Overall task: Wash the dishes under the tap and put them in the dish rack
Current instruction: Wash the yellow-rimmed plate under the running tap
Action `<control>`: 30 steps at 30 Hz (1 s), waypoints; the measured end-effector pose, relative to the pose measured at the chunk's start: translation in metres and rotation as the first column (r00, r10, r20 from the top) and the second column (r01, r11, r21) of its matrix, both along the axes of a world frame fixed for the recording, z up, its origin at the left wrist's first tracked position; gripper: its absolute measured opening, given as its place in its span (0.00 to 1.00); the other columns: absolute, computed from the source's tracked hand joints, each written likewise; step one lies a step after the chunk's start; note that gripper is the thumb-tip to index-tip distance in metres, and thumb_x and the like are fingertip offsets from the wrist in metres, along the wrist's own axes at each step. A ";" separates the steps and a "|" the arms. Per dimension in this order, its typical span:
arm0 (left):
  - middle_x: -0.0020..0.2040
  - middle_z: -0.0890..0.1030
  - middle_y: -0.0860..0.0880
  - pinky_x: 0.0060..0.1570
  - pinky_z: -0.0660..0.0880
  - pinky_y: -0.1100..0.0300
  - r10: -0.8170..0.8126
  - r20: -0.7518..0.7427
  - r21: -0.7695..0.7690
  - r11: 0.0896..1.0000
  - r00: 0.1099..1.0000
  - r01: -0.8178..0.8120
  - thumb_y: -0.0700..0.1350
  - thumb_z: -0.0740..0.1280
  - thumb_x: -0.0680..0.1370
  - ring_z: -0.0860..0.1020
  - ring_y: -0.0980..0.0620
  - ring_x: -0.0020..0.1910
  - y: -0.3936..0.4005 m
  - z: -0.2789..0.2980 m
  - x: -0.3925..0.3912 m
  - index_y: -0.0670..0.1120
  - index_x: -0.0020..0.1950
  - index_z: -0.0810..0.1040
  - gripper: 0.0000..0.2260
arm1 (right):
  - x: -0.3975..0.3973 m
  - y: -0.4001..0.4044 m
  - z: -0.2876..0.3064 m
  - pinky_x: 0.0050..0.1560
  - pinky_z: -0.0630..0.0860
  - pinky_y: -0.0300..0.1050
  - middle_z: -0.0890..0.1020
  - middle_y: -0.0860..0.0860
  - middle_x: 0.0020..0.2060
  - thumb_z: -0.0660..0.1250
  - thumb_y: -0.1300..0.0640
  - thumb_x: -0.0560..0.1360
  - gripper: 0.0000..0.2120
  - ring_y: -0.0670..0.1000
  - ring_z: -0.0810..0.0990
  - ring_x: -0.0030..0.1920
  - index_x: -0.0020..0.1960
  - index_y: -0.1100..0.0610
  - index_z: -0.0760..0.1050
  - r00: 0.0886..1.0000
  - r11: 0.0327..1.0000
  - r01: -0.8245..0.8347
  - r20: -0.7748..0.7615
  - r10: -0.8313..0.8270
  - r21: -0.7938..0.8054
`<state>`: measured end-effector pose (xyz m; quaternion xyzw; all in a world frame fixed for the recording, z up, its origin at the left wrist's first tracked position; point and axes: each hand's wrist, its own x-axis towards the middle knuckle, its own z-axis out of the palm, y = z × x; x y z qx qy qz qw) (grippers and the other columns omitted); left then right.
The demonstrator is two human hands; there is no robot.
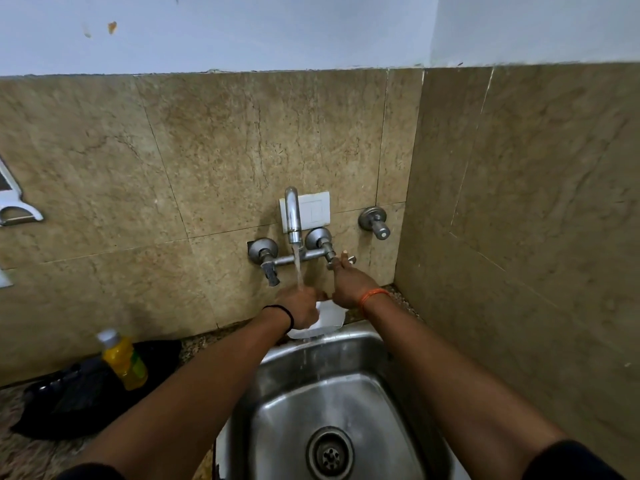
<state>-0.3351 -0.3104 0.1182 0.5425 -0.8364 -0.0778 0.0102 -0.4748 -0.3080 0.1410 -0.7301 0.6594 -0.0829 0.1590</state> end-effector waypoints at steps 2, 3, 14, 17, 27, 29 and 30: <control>0.55 0.81 0.45 0.45 0.72 0.59 0.002 0.013 -0.015 1.000 1.000 -0.001 0.45 0.64 0.76 0.79 0.45 0.51 0.003 -0.003 0.005 0.49 0.61 0.78 0.14 | 0.016 0.006 0.005 0.62 0.72 0.49 0.71 0.62 0.69 0.63 0.62 0.76 0.20 0.61 0.74 0.66 0.68 0.62 0.70 0.976 0.990 0.032 0.218 -0.001 -0.138; 0.56 0.81 0.45 0.47 0.73 0.59 0.004 0.017 -0.023 1.000 1.000 -0.004 0.45 0.64 0.75 0.78 0.46 0.51 0.005 -0.004 0.007 0.48 0.59 0.78 0.13 | 0.026 0.011 0.007 0.58 0.75 0.48 0.79 0.61 0.61 0.63 0.63 0.76 0.14 0.60 0.78 0.60 0.61 0.62 0.75 0.923 0.980 0.110 0.383 -0.039 -0.167; 0.55 0.81 0.43 0.51 0.74 0.56 -0.007 0.024 -0.097 0.995 1.000 0.009 0.46 0.61 0.77 0.77 0.45 0.52 0.013 -0.010 0.030 0.44 0.55 0.79 0.12 | 0.077 0.018 0.010 0.17 0.65 0.32 0.80 0.51 0.25 0.74 0.52 0.72 0.12 0.41 0.69 0.17 0.36 0.58 0.78 0.115 0.932 0.164 0.933 -0.342 0.322; 0.54 0.82 0.43 0.51 0.75 0.56 0.003 -0.088 -0.076 0.997 0.996 -0.010 0.44 0.63 0.76 0.78 0.46 0.51 0.016 -0.011 0.034 0.44 0.55 0.80 0.11 | 0.075 0.012 0.006 0.18 0.59 0.33 0.69 0.44 0.17 0.66 0.42 0.75 0.20 0.43 0.65 0.16 0.29 0.52 0.69 0.053 0.897 0.235 0.917 -0.396 0.374; 0.52 0.82 0.43 0.42 0.71 0.58 -0.020 -0.019 -0.109 0.994 1.000 0.018 0.50 0.63 0.76 0.79 0.44 0.49 0.014 -0.010 0.038 0.45 0.54 0.80 0.12 | 0.031 -0.006 -0.016 0.28 0.74 0.42 0.77 0.52 0.30 0.70 0.59 0.73 0.06 0.50 0.75 0.27 0.46 0.62 0.79 -0.066 0.733 0.471 0.848 -0.526 0.491; 0.52 0.82 0.44 0.39 0.70 0.58 -0.044 0.015 -0.125 0.991 0.999 0.046 0.49 0.64 0.75 0.79 0.44 0.49 0.012 -0.006 0.033 0.46 0.53 0.80 0.12 | 0.025 -0.013 -0.014 0.42 0.80 0.50 0.79 0.53 0.35 0.70 0.61 0.73 0.10 0.52 0.79 0.34 0.52 0.65 0.79 -0.080 0.750 0.433 0.850 -0.520 0.500; 0.51 0.82 0.44 0.38 0.69 0.59 -0.059 0.034 -0.132 0.989 0.998 0.063 0.49 0.64 0.74 0.80 0.44 0.48 0.011 -0.003 0.029 0.46 0.52 0.80 0.12 | 0.023 -0.017 -0.014 0.49 0.80 0.52 0.79 0.54 0.39 0.69 0.62 0.74 0.12 0.53 0.81 0.41 0.55 0.67 0.77 -0.096 0.762 0.397 0.849 -0.520 0.512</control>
